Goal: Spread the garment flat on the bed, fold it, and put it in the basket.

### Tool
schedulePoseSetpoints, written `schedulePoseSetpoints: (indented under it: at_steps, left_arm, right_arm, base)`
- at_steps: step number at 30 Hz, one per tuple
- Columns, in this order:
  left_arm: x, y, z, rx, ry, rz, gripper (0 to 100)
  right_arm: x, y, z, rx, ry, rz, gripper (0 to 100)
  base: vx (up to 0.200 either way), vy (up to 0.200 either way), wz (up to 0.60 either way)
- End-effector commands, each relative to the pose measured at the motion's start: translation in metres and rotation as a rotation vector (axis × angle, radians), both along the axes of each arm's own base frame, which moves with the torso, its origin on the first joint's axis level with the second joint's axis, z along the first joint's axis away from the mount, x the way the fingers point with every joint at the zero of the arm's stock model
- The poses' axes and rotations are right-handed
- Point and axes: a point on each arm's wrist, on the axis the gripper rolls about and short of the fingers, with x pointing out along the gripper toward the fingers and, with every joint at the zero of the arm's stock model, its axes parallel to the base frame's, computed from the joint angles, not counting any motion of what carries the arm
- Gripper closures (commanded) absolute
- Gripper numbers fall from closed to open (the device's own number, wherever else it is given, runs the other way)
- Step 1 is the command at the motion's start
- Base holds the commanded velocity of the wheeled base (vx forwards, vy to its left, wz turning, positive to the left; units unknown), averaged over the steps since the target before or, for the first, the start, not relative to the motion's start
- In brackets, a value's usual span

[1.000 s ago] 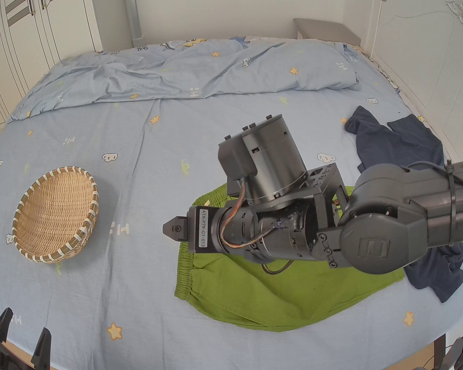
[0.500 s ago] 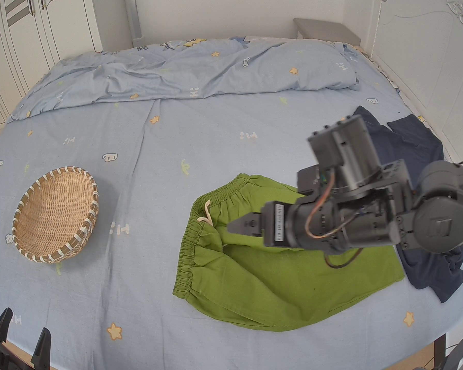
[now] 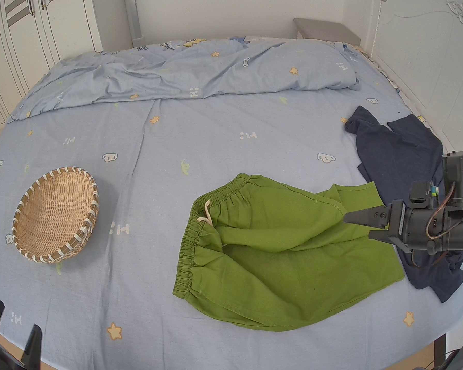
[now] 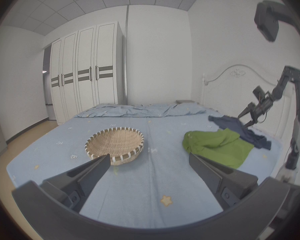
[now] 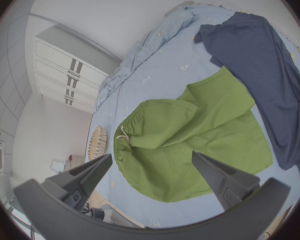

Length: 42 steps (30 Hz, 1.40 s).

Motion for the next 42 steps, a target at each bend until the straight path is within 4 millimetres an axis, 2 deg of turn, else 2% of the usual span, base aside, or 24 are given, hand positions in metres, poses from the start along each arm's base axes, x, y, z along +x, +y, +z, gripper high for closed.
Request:
schedulePoseSetpoints:
  at_steps: [1,3,4,5,7,8,9,10,14,17,19,22,27,29,39,42]
  left_arm:
    - [0.004,-0.002,0.097,-0.111,0.062,-0.212,0]
    - [0.026,-0.005,0.105,-0.201,0.183,-0.32,0]
    - [0.026,-0.005,0.105,-0.201,0.183,-0.32,0]
    - [0.048,-0.01,0.108,-0.338,0.318,-0.438,0]
    - [0.06,-0.014,0.109,-0.413,0.383,-0.506,0]
    - [0.077,-0.02,0.105,-0.504,0.483,-0.603,0]
    - [0.077,-0.02,0.105,-0.504,0.483,-0.603,0]
    - [0.095,-0.027,0.094,-0.57,0.604,-0.674,0]
    - [0.136,-0.039,0.059,-0.63,0.816,-0.723,0]
    - [0.159,-0.044,0.04,-0.646,0.901,-0.715,0]
    - [0.183,-0.049,0.019,-0.655,0.965,-0.696,0]
    - [0.204,-0.056,-0.004,-0.624,1.003,-0.708,0]
    - [0.213,-0.068,-0.044,-0.544,1.11,-0.804,0]
    - [0.222,-0.07,-0.059,-0.548,1.143,-0.786,0]
    - [0.239,-0.077,-0.078,-0.557,1.131,-0.791,0]
    - [0.246,-0.078,-0.076,-0.573,1.106,-0.79,0]
  right_arm:
    - [-0.022,-0.027,0.006,0.078,-0.062,-0.01,0]
    - [-0.022,-0.027,0.004,0.077,-0.045,-0.011,0]
    - [-0.022,-0.027,0.004,0.077,-0.045,-0.011,0]
    - [-0.023,-0.026,0.002,0.074,-0.04,-0.003,0]
    - [-0.023,-0.025,0.002,0.075,-0.042,0.002,0]
    - [-0.022,-0.024,0.003,0.08,-0.045,0.013,0]
    - [-0.022,-0.024,0.003,0.08,-0.045,0.013,0]
    - [-0.021,-0.024,0.005,0.09,-0.048,0.027,0]
    - [-0.017,-0.025,0.008,0.101,-0.057,0.038,0]
    - [-0.015,-0.024,0.003,0.092,-0.036,0.036,0]
    - [-0.014,-0.024,-0.004,0.078,-0.015,0.039,0]
    - [-0.016,-0.025,-0.012,0.046,-0.004,0.05,0]
    - [-0.017,-0.026,-0.014,0.036,-0.006,0.054,0]
    - [-0.018,-0.026,-0.014,0.036,-0.008,0.056,0]
    - [-0.016,-0.026,-0.015,0.033,-0.003,0.055,0]
    - [-0.016,-0.025,-0.015,0.034,-0.001,0.058,0]
  base:
    - [0.0,0.0,0.0]
    - [0.0,0.0,0.0]
    - [0.0,0.0,0.0]
    - [0.0,0.0,0.0]
    - [0.0,0.0,0.0]
    - [0.0,0.0,0.0]
    - [0.0,0.0,0.0]
    - [0.0,0.0,0.0]
    - [0.0,0.0,0.0]
    - [0.0,0.0,0.0]
    - [0.0,0.0,0.0]
    - [0.0,0.0,0.0]
    - [0.0,0.0,0.0]
    - [0.0,0.0,0.0]
    - [0.0,0.0,0.0]
    - [0.0,0.0,0.0]
